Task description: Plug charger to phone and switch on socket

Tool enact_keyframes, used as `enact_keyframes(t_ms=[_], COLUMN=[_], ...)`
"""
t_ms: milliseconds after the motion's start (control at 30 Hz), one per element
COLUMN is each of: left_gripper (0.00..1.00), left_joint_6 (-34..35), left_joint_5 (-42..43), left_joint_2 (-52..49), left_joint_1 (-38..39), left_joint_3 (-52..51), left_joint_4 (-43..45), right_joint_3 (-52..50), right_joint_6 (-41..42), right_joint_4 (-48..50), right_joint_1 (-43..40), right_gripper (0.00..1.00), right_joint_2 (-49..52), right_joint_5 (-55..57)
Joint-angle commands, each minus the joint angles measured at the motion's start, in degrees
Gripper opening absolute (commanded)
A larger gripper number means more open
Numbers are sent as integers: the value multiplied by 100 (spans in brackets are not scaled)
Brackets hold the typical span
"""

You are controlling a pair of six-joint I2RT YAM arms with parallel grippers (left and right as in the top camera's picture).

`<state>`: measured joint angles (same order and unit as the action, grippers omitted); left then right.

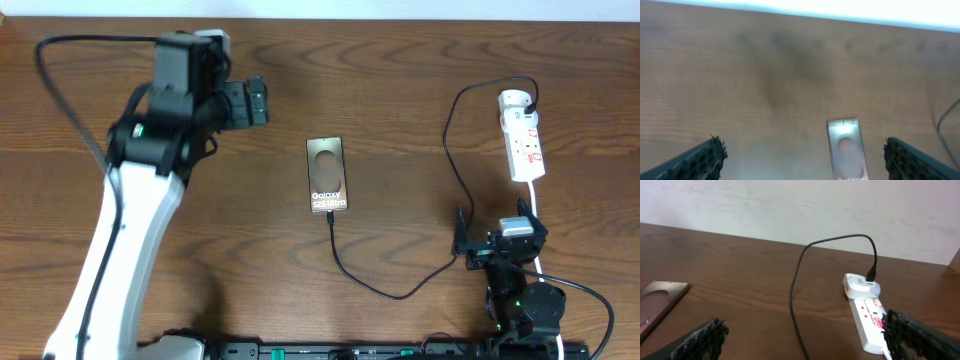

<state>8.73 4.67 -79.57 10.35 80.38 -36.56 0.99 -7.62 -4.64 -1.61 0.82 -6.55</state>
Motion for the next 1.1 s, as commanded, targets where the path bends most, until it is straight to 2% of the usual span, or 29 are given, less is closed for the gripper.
enact_keyframes(t_ms=[0, 233, 600, 833, 1067], left_gripper=[98, 98, 98, 98, 99], left_joint_6=[-317, -319, -577, -1001, -1416], left_joint_5=[-212, -15, 138, 129, 129], left_joint_2=[601, 2387, 5235, 6570, 7184], left_joint_1=[-221, -695, -1165, -1174, -1174], left_joint_3=[-767, -3134, -6358, -7475, -7886], left_joint_4=[501, 2094, 3834, 4052, 4015], right_joint_3=[-37, -37, -37, -37, -37], right_joint_6=[-15, -15, -15, -15, -15], right_joint_4=[17, 17, 17, 17, 17], right_joint_1=[52, 52, 52, 52, 52], right_gripper=[99, 99, 99, 99, 99], right_joint_2=[-50, -50, -50, -50, -50], right_joint_5=[59, 59, 59, 59, 59])
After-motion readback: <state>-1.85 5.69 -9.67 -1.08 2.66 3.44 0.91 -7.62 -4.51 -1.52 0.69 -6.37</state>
